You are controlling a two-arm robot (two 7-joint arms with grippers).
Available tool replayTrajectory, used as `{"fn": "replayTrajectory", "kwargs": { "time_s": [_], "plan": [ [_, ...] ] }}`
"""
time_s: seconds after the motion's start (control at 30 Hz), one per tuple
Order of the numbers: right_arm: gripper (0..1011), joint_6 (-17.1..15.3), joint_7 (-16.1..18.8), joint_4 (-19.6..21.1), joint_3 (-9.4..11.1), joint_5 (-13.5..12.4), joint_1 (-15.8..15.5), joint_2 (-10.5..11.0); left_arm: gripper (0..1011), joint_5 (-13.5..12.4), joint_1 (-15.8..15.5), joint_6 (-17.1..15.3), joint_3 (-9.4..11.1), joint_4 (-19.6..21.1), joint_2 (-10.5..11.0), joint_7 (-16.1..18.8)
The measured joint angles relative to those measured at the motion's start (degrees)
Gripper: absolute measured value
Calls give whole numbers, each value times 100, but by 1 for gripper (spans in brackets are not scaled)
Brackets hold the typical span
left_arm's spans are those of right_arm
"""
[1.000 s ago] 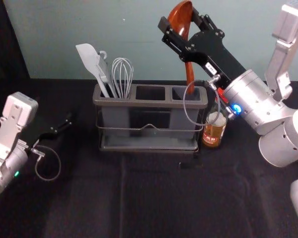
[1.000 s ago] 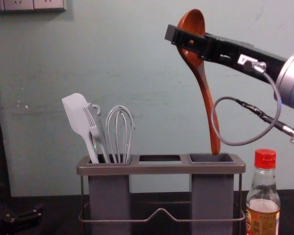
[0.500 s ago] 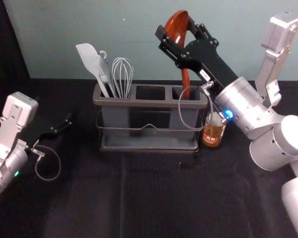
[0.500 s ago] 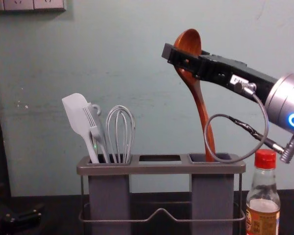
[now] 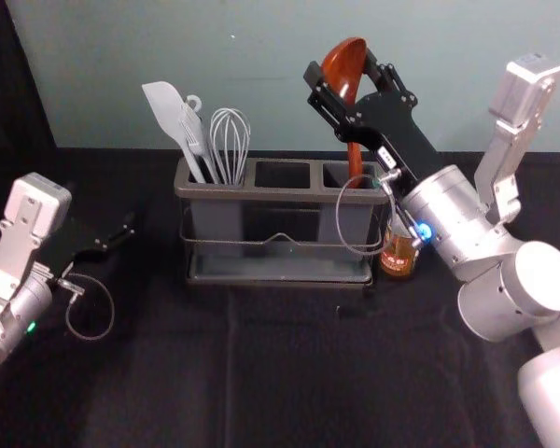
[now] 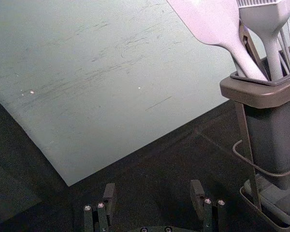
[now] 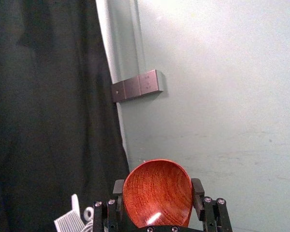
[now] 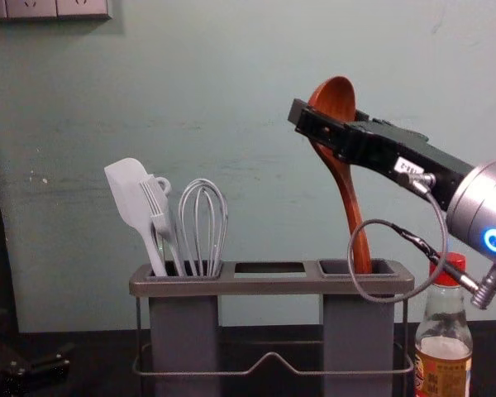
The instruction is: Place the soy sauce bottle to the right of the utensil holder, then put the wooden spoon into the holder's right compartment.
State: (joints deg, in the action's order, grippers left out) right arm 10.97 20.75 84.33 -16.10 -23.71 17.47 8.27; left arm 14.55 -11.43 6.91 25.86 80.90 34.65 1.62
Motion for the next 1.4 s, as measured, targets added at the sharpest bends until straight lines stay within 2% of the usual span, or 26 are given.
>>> {"fn": "replayTrajectory", "kwargs": {
  "time_s": [0.37, 0.8, 1.2, 1.4],
  "plan": [
    [841, 239, -174, -79, -1, 116, -156, -63, 1000, 0, 0, 0, 0, 0, 0, 0],
    [842, 309, -189, -161, -33, 254, -297, -90, 1000, 0, 0, 0, 0, 0, 0, 0],
    [842, 340, -156, -208, -16, 239, -410, -115, 1000, 0, 0, 0, 0, 0, 0, 0],
    [939, 349, -133, -224, -8, 221, -426, -121, 1000, 0, 0, 0, 0, 0, 0, 0]
  ]
}}
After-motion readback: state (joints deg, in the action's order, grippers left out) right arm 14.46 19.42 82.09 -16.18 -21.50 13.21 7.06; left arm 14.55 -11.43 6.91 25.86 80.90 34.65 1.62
